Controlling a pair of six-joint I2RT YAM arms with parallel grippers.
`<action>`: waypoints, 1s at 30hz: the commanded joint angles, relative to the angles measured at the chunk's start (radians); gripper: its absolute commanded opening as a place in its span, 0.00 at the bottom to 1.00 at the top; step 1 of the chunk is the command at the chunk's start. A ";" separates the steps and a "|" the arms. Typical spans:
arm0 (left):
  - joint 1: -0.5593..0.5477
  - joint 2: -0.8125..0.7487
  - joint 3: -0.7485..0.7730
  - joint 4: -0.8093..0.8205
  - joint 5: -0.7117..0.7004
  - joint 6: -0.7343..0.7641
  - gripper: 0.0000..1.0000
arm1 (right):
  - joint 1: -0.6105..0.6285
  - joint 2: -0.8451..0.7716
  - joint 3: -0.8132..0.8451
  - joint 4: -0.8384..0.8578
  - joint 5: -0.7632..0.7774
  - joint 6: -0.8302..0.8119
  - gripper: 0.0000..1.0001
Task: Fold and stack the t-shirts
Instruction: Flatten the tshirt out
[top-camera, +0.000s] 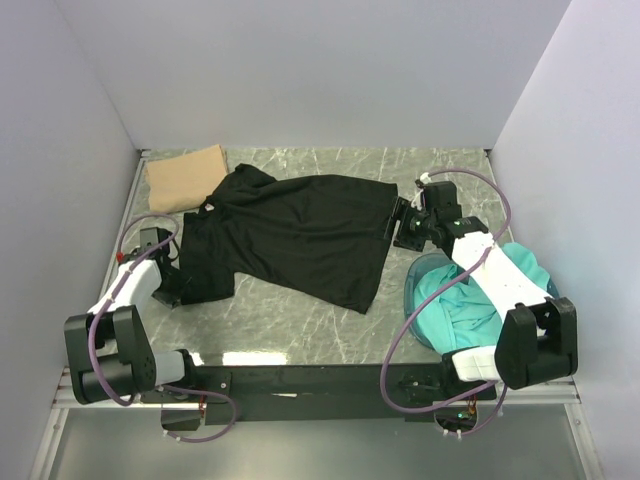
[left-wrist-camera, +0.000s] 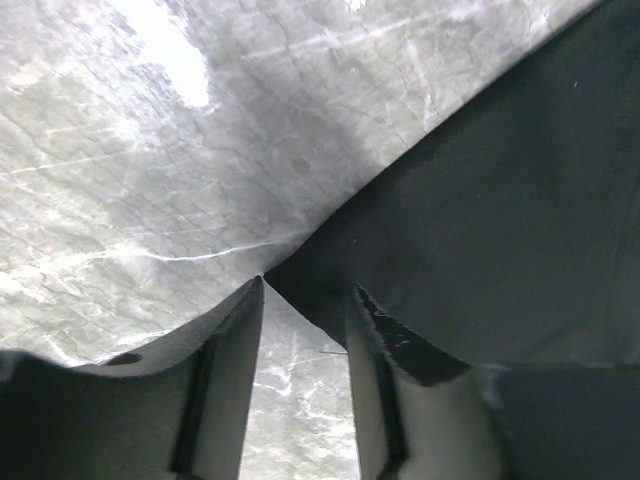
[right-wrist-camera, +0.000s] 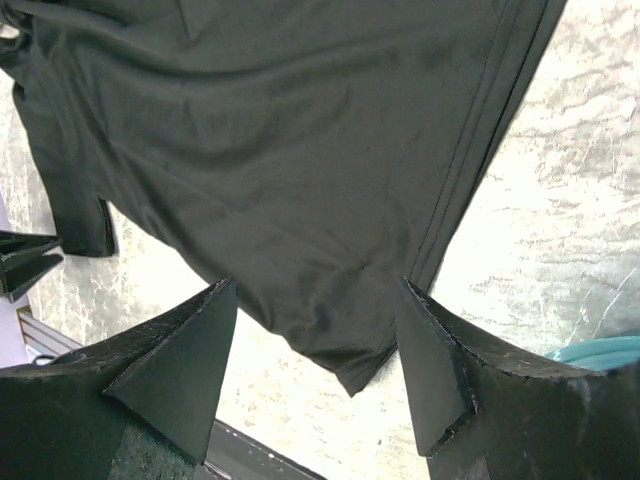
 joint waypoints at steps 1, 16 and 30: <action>-0.013 0.012 0.022 0.012 0.015 -0.004 0.43 | -0.005 -0.035 -0.012 0.030 -0.003 0.008 0.71; -0.016 0.015 0.014 0.038 0.079 0.016 0.01 | 0.031 -0.089 -0.023 -0.081 0.050 -0.035 0.70; -0.015 -0.142 0.049 0.039 0.248 0.117 0.01 | 0.376 -0.339 -0.265 -0.205 0.215 0.305 0.65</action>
